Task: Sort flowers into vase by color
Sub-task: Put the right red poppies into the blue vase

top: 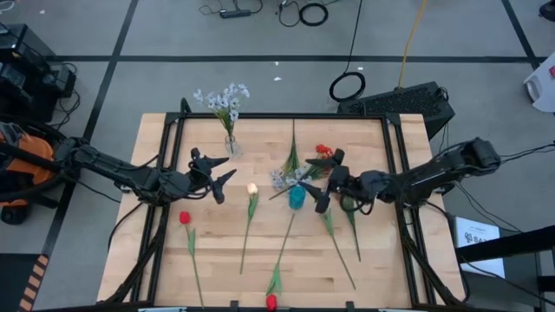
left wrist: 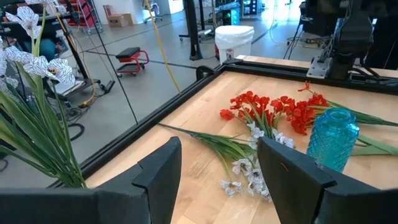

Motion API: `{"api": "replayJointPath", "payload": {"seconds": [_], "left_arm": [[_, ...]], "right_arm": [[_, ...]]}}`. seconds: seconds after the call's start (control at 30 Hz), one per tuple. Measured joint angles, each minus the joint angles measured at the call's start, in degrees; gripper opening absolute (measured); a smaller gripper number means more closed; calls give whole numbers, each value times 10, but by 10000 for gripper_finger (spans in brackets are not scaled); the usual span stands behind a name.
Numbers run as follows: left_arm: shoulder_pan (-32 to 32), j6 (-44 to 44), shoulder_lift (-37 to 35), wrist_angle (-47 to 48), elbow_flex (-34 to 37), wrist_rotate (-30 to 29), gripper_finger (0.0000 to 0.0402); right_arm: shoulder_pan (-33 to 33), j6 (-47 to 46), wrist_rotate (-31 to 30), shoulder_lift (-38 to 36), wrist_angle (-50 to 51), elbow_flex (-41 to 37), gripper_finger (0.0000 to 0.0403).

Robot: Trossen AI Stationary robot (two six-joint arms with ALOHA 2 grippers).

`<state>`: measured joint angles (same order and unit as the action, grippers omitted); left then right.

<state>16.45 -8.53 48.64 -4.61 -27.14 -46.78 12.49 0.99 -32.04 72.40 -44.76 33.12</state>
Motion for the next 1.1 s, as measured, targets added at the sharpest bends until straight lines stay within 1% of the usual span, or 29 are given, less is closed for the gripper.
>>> {"api": "replayJointPath", "payload": {"seconds": [0.03,0.13,0.23,0.33,0.4,0.47,0.53,0.63,0.7,0.73,0.83,0.97,1.1], "left_arm": [[0,0,0,2,0,0,217],[0,0,0,13,0,0,217],[0,0,0,13,0,0,217],[0,0,0,13,0,0,217],[0,0,0,13,0,0,217],[0,0,0,13,0,0,217],[0,0,0,13,0,0,217],[0,0,0,13,0,0,217],[0,0,0,13,0,0,217],[0,0,0,13,0,0,217],[0,0,0,13,0,0,217],[0,0,0,13,0,0,217],[0,0,0,13,0,0,217]], "right_arm": [[0,0,-11,-2,0,0,334],[0,-11,-75,-12,20,0,334],[0,-55,-131,-30,98,3,334],[0,-136,-160,-47,277,39,334],[0,-211,-157,-52,427,82,334],[-2,-305,-147,-49,593,133,334],[-11,-422,-109,-41,746,190,334],[-35,-608,-16,-27,947,261,330],[-49,-681,46,-17,1036,287,324],[-53,-703,69,-14,1066,292,320],[-58,-737,133,-7,1097,287,302],[-58,-746,217,9,1081,254,269],[-57,-784,279,28,1061,210,236]]}}
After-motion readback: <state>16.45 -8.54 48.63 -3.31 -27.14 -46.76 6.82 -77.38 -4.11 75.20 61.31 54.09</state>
